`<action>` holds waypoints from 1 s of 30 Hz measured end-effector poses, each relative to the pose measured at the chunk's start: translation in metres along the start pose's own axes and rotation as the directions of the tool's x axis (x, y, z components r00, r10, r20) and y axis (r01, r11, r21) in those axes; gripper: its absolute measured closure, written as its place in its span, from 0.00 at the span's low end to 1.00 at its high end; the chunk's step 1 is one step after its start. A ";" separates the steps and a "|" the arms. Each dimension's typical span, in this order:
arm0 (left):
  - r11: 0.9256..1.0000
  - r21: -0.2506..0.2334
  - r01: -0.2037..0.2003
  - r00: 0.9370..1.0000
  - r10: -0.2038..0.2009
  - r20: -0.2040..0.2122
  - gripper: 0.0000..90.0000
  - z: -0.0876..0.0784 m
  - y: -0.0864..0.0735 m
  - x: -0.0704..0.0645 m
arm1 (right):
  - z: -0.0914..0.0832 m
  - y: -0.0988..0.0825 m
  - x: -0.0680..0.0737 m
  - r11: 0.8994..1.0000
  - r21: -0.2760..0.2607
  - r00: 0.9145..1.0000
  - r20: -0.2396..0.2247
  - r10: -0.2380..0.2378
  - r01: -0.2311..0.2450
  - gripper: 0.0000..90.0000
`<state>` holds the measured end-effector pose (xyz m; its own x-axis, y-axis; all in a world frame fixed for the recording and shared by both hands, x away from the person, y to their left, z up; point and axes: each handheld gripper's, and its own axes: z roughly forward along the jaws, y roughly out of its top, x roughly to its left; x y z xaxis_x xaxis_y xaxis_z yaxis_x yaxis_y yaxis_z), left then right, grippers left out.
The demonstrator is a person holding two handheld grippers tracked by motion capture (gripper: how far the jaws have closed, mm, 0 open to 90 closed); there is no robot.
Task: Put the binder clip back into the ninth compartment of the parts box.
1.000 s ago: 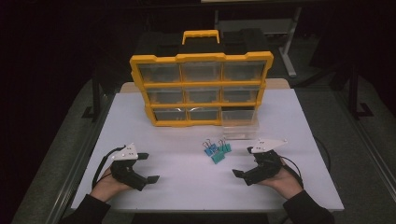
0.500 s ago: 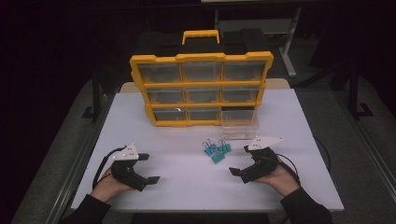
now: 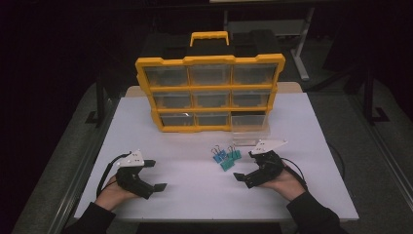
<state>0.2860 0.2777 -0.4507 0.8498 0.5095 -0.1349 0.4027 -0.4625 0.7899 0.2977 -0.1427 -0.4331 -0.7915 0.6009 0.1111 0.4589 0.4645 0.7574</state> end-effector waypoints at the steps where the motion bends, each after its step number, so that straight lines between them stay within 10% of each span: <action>1: 1.000 -0.002 -0.001 1.000 0.001 -0.002 0.00 0.000 0.000 0.000 | 0.001 0.000 0.000 1.000 0.001 1.000 0.001 -0.002 0.002 0.02; 30: 1.000 0.001 -0.003 1.000 0.003 0.003 0.00 0.003 -0.001 0.002 | 0.028 0.025 0.002 1.000 0.025 1.000 -0.029 -0.010 0.011 0.15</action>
<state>0.2877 0.2771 -0.4532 0.8519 0.5062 -0.1342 0.4003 -0.4644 0.7900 0.3193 -0.1116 -0.4322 -0.8074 0.5772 0.1219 0.4603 0.4872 0.7421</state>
